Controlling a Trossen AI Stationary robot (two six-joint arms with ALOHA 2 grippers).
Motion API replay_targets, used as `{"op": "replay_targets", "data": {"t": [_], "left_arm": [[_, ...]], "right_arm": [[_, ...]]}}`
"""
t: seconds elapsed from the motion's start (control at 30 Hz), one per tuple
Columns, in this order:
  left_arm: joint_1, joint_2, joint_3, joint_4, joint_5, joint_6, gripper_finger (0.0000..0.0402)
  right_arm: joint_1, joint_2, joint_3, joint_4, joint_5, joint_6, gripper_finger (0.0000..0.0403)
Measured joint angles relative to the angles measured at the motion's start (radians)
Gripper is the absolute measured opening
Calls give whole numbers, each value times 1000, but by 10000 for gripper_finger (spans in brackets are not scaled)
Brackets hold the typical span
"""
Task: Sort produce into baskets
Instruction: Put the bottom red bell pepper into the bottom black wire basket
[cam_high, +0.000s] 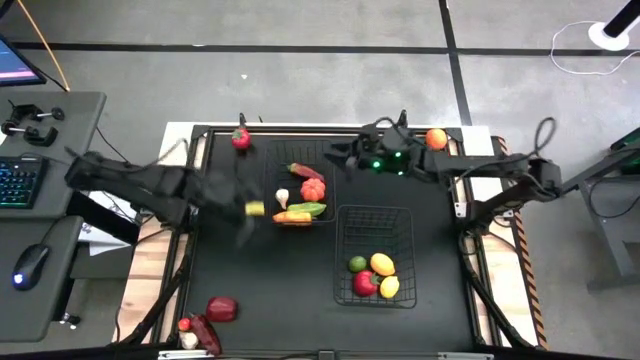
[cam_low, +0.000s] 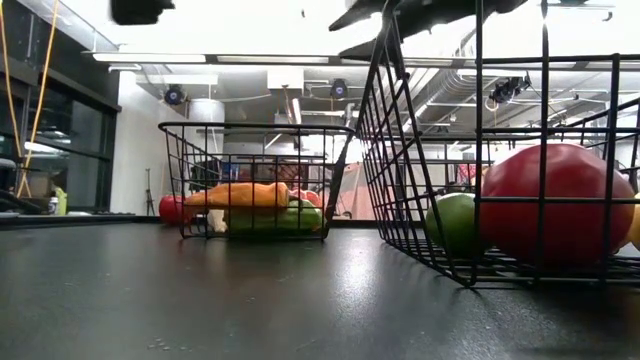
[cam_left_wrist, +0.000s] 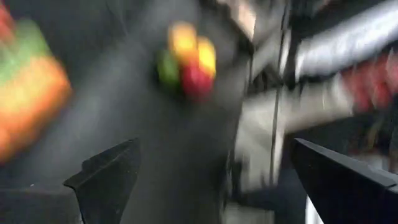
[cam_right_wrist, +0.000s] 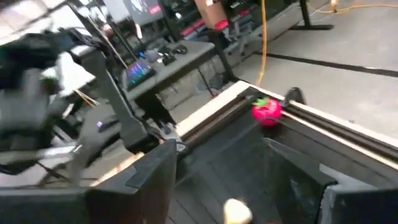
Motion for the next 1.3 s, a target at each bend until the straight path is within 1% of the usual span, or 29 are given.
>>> {"op": "replay_targets", "data": {"t": [0.1,0.27,0.37,0.47,0.53,0.63,0.83,0.97,1.1,1.17,1.3], "left_arm": [[-149,75,34,-154,22,-60,400],[-374,193,50,-386,-2,-146,400],[-471,282,44,-456,-9,-137,400],[-536,370,44,-453,-50,-119,400],[-571,421,44,-443,-66,-112,400],[-619,477,44,-444,-60,-115,400],[-700,490,45,-444,-54,-160,400],[-721,489,45,-414,-51,-175,400],[-725,502,46,-279,-55,-166,400],[-725,519,46,-241,-60,-166,400],[-724,584,46,-288,-52,-175,400]], "right_arm": [[-22,-60,0,-98,0,-36,223],[-44,-123,0,-233,3,-69,223],[-45,-127,0,-279,3,-69,223],[-45,-126,0,-312,3,-69,223],[-45,-125,0,-334,2,-69,223],[-45,-125,0,-365,2,-69,223],[-45,-125,0,-413,2,-69,223],[-45,-125,0,-431,12,-69,223],[-45,-125,0,-444,41,-69,223],[-45,-125,0,-443,42,-69,223],[-45,-125,0,-445,42,-69,223]]}}
